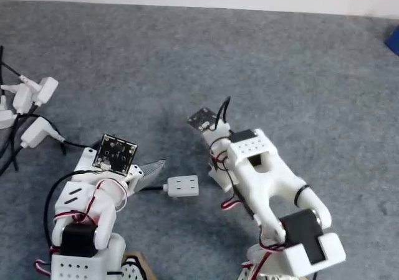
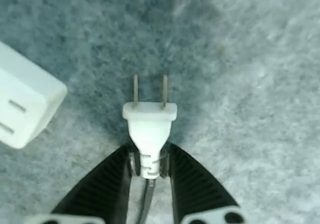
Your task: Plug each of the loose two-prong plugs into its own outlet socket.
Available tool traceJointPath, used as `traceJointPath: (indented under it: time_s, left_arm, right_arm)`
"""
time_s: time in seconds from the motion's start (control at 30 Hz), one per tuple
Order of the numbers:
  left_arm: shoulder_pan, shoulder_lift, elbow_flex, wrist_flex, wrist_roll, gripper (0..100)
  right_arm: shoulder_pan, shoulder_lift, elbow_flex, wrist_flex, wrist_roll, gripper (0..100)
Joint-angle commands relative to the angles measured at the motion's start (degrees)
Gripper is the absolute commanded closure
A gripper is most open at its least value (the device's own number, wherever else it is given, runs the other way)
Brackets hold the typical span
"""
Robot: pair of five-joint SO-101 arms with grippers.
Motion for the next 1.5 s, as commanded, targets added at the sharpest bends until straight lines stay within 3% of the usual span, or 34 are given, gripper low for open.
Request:
traceJointPath:
  time_s: [0.0, 0.17, 0.37, 0.57, 0.77, 0.97, 1.03, 1.3, 1.47]
  left_arm:
    - [-0.6, -0.4, -0.3, -0.3, -0.4, 56]
    - [-0.6, -0.4, -0.7, -0.5, -0.4, 56]
    - [-0.6, -0.4, -0.9, -0.7, -0.4, 56]
    - [-0.9, -0.6, -0.9, -0.6, -0.8, 56]
    - [-8.3, -0.5, 0.1, -6.3, -4.2, 56]
    - [-13.3, -0.5, 6.3, -13.4, -1.9, 56]
    - [-12.3, 0.0, 3.8, -11.8, -0.7, 56]
    - [-0.4, 0.2, -11.7, 8.7, 3.3, 56]
    - [6.4, 0.4, -14.5, 14.2, 5.1, 56]
  right_arm:
    - [-0.1, 0.5, -1.4, 4.2, -0.7, 99.1]
    - [-2.2, -0.6, -2.6, 4.0, -7.6, 99.1]
    - [-8.9, -16.7, -6.3, 4.1, -12.7, 99.1]
    - [-8.7, -34.2, -1.1, 3.9, -11.7, 99.1]
    - [-8.9, -46.5, 6.4, 3.2, -10.7, 99.1]
    - [-18.3, -50.2, 7.7, 2.9, -11.3, 99.1]
    - [-19.6, -50.2, 8.1, 1.6, -11.3, 99.1]
    - [-20.0, -50.8, 14.9, -4.1, -11.3, 99.1]
    - [-22.7, -50.8, 15.0, -4.1, -11.4, 99.1]
